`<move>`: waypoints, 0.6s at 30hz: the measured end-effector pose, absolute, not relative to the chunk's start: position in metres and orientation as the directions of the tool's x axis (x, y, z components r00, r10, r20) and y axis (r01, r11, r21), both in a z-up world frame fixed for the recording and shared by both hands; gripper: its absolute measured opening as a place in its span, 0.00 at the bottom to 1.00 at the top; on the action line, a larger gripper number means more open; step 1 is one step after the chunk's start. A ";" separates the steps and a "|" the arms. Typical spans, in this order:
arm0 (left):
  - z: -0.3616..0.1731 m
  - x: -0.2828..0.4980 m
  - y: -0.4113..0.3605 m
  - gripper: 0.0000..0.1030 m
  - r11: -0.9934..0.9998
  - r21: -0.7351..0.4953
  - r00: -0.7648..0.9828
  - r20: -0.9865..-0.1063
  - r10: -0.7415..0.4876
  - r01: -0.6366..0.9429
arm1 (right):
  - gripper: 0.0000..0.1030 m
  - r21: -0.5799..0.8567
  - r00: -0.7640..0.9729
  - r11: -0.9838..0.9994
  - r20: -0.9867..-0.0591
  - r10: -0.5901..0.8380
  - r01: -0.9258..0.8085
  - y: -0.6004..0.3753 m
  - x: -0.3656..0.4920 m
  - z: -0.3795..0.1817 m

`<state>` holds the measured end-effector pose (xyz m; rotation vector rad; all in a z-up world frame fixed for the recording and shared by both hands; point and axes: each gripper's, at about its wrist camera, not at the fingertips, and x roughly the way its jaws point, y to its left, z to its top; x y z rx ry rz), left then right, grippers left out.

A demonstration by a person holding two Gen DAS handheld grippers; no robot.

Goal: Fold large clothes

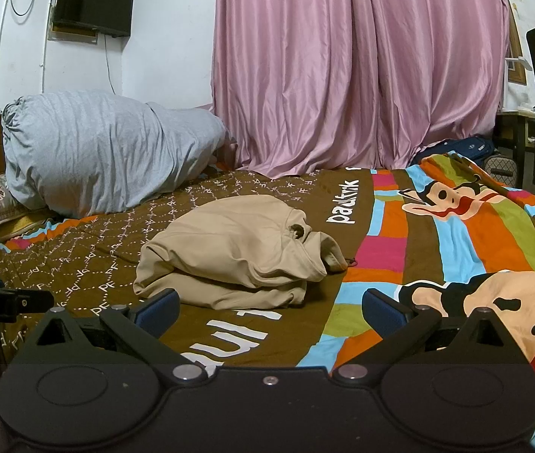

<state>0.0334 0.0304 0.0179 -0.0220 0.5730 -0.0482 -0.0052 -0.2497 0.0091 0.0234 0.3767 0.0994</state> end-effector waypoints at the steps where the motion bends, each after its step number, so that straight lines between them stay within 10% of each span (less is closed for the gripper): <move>1: 0.018 0.034 0.031 0.99 0.999 -0.035 0.839 -0.541 -0.052 0.039 | 0.99 0.041 0.925 0.995 -0.366 0.101 -0.092 -0.250 -0.005 0.009; 18: 0.019 0.034 0.031 1.00 0.999 -0.035 0.838 -0.543 -0.052 0.039 | 0.99 0.044 0.925 0.995 -0.367 0.101 -0.091 -0.250 -0.005 0.010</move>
